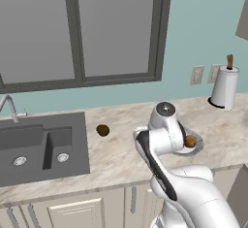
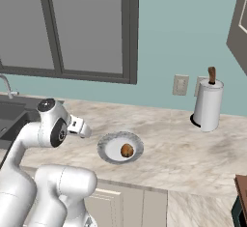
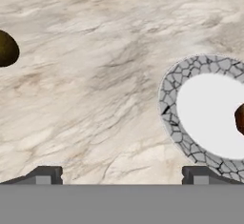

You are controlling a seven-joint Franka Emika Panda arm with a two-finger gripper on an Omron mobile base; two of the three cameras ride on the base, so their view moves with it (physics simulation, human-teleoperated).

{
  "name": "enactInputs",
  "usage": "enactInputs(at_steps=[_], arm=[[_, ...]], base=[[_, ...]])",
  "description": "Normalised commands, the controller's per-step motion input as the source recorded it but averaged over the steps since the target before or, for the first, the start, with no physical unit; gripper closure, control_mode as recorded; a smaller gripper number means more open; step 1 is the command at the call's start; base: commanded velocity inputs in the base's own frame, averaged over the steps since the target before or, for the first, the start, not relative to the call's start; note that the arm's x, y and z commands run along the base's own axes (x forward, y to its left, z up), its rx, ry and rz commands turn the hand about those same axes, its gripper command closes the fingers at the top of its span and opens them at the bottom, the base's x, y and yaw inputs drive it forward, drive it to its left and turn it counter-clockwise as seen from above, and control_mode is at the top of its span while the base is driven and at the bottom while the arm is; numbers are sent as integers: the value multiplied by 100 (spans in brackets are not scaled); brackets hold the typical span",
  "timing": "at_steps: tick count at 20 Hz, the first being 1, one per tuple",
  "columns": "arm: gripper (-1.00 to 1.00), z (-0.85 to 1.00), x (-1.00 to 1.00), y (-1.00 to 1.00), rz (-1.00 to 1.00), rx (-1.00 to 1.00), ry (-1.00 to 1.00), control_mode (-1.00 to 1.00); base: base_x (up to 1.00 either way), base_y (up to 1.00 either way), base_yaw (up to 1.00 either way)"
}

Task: Pick the avocado and bread from the counter and place them on the plate. Then pick the jam from the cabinet and place it next to the plate. Lastly close the cabinet door.

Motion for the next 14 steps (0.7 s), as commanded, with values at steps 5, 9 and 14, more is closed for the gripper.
enactInputs(at_steps=[5, 9, 14], arm=[[-100, 0, 0, 99, 11, -3, 0, -100], [-100, 0, 7, 89, 11, 0, 0, -100], [-100, 0, 22, 72, 6, 0, 0, -100]], base=[[0, 0, 0], [0, 0, 0], [0, 0, 0]])
